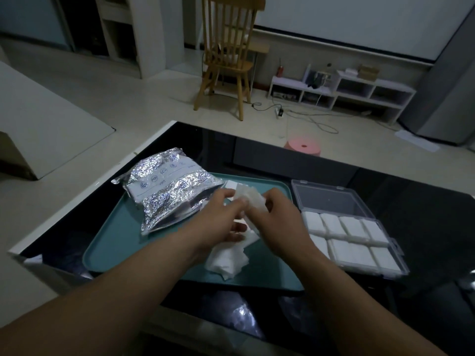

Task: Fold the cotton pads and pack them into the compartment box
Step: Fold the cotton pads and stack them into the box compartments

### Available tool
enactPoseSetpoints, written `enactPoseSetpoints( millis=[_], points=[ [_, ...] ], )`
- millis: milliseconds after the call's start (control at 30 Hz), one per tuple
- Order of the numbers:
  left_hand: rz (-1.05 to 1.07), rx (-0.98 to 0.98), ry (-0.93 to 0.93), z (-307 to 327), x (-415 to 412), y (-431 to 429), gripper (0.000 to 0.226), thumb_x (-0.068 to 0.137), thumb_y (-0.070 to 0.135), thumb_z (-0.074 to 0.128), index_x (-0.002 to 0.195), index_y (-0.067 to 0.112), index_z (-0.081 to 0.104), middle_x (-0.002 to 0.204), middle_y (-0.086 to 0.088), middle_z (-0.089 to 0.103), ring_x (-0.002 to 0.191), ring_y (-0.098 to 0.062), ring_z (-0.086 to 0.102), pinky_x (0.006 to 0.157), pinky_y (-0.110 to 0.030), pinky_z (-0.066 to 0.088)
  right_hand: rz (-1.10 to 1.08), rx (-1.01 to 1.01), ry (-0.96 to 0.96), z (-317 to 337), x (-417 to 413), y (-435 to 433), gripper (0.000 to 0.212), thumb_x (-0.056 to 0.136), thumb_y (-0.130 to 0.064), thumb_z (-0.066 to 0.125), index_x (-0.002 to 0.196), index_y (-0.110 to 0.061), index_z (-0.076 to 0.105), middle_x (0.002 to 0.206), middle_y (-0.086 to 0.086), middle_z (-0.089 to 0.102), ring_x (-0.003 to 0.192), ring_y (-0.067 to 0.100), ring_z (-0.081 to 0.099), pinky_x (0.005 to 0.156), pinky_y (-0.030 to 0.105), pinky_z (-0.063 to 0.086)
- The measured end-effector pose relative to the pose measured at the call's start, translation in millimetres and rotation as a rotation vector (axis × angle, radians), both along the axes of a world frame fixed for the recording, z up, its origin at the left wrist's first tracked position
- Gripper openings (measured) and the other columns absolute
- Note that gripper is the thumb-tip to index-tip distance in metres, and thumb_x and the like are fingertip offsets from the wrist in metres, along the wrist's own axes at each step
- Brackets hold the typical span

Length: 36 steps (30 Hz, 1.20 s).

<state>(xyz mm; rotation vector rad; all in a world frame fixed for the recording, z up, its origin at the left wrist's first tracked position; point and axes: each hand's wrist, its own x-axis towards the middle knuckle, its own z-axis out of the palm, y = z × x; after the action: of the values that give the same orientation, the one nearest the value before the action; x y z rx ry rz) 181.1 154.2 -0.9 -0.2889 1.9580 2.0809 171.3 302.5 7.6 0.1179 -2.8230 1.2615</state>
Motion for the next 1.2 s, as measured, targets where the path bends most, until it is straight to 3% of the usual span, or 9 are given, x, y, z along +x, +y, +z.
enactPoseSetpoints(
  millis=[133, 200, 300, 433, 567, 700, 867, 1067, 1200],
  points=[
    [-0.036, 0.144, -0.016, -3, 4, 17, 0.03, 0.106, 0.024, 0.053, 0.136, 0.025, 0.051, 0.118, -0.011, 0.073, 0.097, -0.025, 0.074, 0.07, -0.034, 0.063, 0.149, 0.079, 0.01, -1, 17, 6, 0.023, 0.097, -0.041, 0.062, 0.083, -0.03, 0.047, 0.078, -0.008, 0.057, 0.061, 0.003, 0.049, 0.053, 0.017, 0.038],
    [-0.032, 0.142, -0.022, -6, 3, 16, 0.032, 0.104, 0.019, 0.053, 0.136, 0.023, 0.051, 0.118, -0.013, 0.073, 0.097, -0.027, 0.074, 0.072, -0.037, 0.062, 0.201, 0.085, 0.006, 0, 18, 12, 0.021, 0.099, -0.036, 0.06, 0.081, -0.03, 0.052, 0.079, -0.006, 0.057, 0.065, 0.004, 0.052, 0.056, 0.018, 0.038],
    [-0.055, 0.049, 0.004, -7, 4, 12, 0.035, 0.1, 0.011, 0.045, 0.131, 0.024, 0.055, 0.119, -0.016, 0.07, 0.095, -0.03, 0.072, 0.064, -0.034, 0.057, 0.192, -0.077, -0.075, 4, 16, 19, 0.026, 0.103, -0.022, 0.05, 0.086, -0.016, 0.069, 0.085, 0.001, 0.068, 0.075, 0.012, 0.06, 0.073, 0.036, 0.049],
    [-0.12, -0.007, 0.042, -6, 7, 13, 0.042, 0.096, 0.011, 0.041, 0.129, 0.029, 0.06, 0.117, -0.017, 0.07, 0.092, -0.027, 0.066, 0.065, -0.031, 0.049, 0.148, -0.014, -0.104, 1, 14, 22, 0.025, 0.101, -0.024, 0.056, 0.086, -0.017, 0.074, 0.079, 0.0, 0.072, 0.074, 0.017, 0.067, 0.071, 0.038, 0.054],
    [-0.235, -0.033, 0.051, -9, 8, 11, 0.062, 0.087, 0.028, 0.058, 0.146, 0.039, 0.044, 0.123, -0.01, 0.068, 0.105, -0.027, 0.07, 0.073, -0.031, 0.052, 0.142, -0.097, -0.173, 0, 12, 24, 0.016, 0.097, -0.018, 0.063, 0.085, -0.017, 0.074, 0.07, -0.001, 0.073, 0.062, 0.007, 0.065, 0.061, 0.027, 0.051],
    [-0.332, -0.106, 0.112, -10, 6, 3, 0.081, 0.09, 0.022, 0.073, 0.156, 0.04, 0.03, 0.126, -0.008, 0.067, 0.104, -0.026, 0.07, 0.072, -0.024, 0.054, 0.12, -0.254, -0.295, 2, 11, 30, 0.014, 0.096, -0.011, 0.062, 0.089, -0.01, 0.074, 0.065, -0.003, 0.071, 0.059, 0.005, 0.064, 0.06, 0.025, 0.047],
    [-0.353, -0.301, 0.18, -8, 11, 6, 0.073, 0.098, 0.018, 0.063, 0.155, 0.048, 0.03, 0.115, -0.004, 0.066, 0.077, -0.012, 0.062, 0.071, -0.027, 0.053, 0.116, -0.314, -0.355, -2, 10, 32, 0.014, 0.096, -0.015, 0.062, 0.092, -0.008, 0.073, 0.069, 0.003, 0.072, 0.065, 0.014, 0.067, 0.064, 0.033, 0.048],
    [-0.282, -0.299, 0.171, -13, 8, 5, 0.058, 0.092, 0.029, 0.049, 0.144, 0.054, 0.043, 0.114, -0.008, 0.071, 0.088, -0.024, 0.066, 0.081, -0.045, 0.056, 0.072, -0.307, -0.318, -4, 9, 28, 0.019, 0.099, -0.023, 0.064, 0.088, -0.008, 0.07, 0.068, 0.01, 0.073, 0.062, 0.019, 0.069, 0.062, 0.038, 0.049],
    [-0.277, -0.142, 0.147, -12, 8, 6, 0.057, 0.1, 0.029, 0.062, 0.148, 0.047, 0.038, 0.124, -0.008, 0.067, 0.096, -0.029, 0.072, 0.073, -0.033, 0.06, 0.029, -0.263, -0.248, -1, 9, 29, 0.021, 0.098, -0.022, 0.064, 0.088, -0.005, 0.069, 0.065, 0.007, 0.072, 0.056, 0.015, 0.068, 0.057, 0.033, 0.049]
  ],
)
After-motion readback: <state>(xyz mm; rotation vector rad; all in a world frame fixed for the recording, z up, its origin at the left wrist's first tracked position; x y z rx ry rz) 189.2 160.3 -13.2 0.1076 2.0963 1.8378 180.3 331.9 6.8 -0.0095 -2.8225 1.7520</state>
